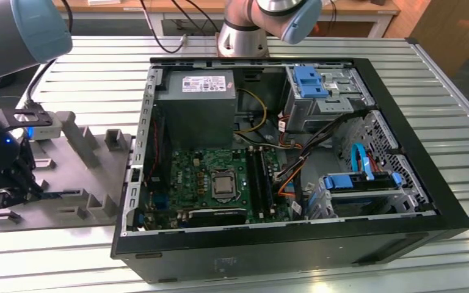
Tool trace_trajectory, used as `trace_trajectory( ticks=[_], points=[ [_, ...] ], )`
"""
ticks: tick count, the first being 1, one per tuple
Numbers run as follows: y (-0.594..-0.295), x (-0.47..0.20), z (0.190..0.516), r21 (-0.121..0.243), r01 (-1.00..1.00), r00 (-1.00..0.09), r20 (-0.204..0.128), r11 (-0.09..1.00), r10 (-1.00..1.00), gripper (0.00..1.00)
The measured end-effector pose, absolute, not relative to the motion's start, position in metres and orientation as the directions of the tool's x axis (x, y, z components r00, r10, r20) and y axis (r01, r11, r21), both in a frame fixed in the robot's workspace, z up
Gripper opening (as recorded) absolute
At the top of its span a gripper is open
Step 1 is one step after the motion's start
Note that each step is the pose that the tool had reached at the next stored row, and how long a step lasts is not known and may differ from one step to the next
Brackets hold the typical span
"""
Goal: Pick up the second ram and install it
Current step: 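Pick up the second ram and move it above second insertion slot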
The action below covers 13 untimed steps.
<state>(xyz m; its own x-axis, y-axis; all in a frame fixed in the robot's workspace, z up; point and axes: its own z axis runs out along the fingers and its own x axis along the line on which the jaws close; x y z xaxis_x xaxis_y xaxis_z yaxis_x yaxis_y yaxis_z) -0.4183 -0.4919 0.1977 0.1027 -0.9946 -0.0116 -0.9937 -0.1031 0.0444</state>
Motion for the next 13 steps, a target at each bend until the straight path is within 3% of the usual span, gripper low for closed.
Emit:
trace_trajectory(
  ticks=[13],
  points=[
    [-0.4951,-0.4183,0.1975,0.040,-0.994,0.103,-0.040,-0.104,-0.994,0.22]
  ],
)
